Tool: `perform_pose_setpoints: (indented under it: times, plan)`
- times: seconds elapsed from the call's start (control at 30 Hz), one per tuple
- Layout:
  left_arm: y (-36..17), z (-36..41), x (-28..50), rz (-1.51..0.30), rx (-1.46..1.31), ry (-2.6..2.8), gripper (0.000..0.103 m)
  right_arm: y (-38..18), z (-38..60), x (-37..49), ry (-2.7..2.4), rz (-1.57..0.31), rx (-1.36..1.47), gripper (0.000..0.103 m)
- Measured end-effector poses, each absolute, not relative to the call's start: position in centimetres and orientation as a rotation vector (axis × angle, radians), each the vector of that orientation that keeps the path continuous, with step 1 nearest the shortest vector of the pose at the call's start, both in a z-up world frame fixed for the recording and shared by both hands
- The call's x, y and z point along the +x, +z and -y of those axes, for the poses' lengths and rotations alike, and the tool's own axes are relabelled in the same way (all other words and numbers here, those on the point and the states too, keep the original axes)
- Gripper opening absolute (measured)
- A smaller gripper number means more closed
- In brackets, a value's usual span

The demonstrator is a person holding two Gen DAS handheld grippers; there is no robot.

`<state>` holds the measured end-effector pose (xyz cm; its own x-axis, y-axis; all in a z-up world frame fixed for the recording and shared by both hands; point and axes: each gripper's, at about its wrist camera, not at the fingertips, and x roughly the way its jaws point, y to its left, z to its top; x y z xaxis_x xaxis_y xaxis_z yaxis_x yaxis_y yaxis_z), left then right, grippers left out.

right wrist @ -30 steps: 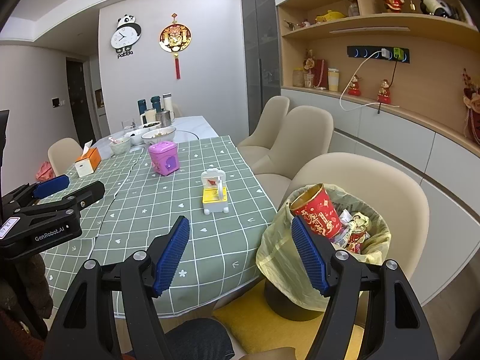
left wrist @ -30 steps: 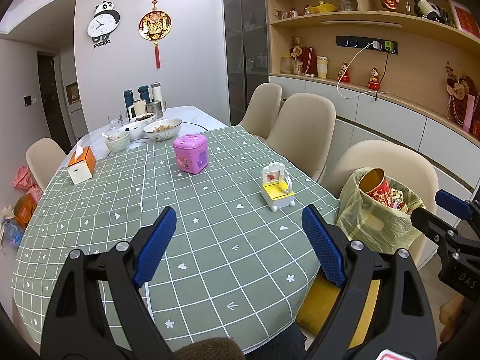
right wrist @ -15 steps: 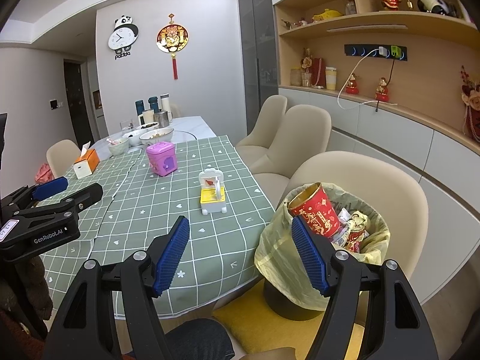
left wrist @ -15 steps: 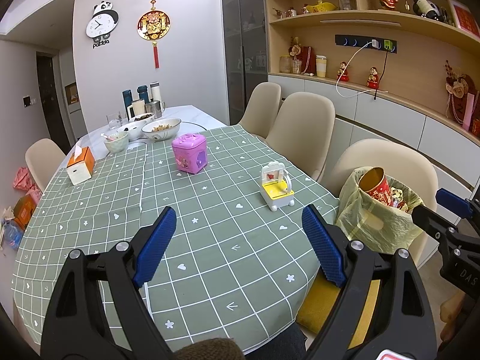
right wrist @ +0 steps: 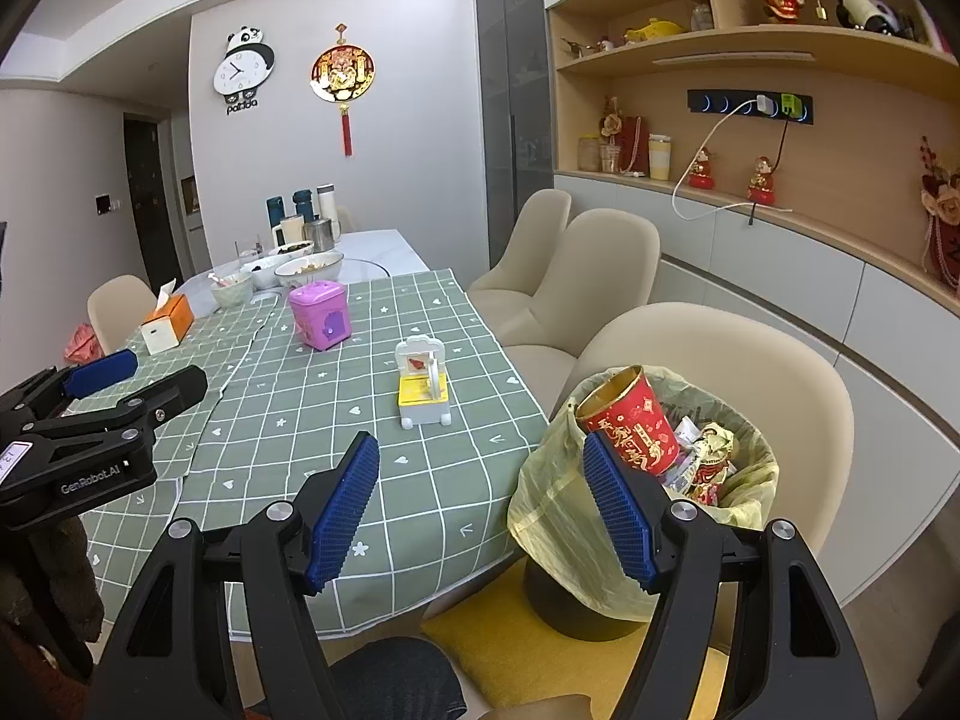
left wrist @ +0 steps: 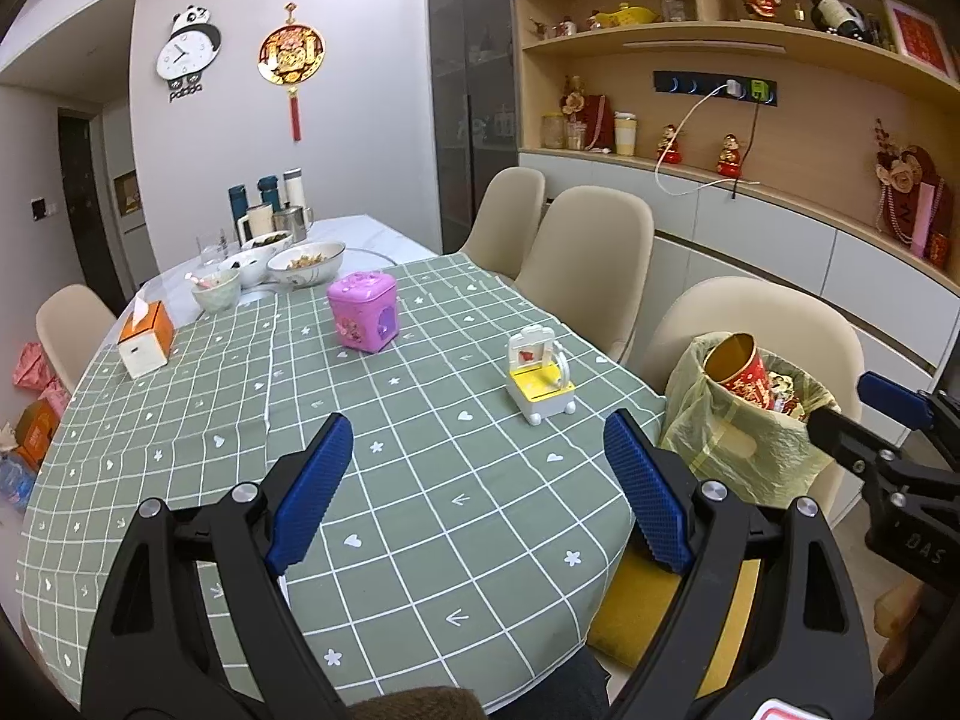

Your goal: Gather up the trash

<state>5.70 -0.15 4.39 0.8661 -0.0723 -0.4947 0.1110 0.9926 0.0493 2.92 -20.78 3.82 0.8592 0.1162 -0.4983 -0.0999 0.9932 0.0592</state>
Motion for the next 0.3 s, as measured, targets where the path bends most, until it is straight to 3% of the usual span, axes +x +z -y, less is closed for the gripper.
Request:
perform_pose_setpoints:
  times: [0.3]
  plan:
    - [2.3,-3.0,8.9,-0.648,-0.029,-0.021,0.081,3.2,19.5,4.7,0.140,-0.567,0.014,0.067]
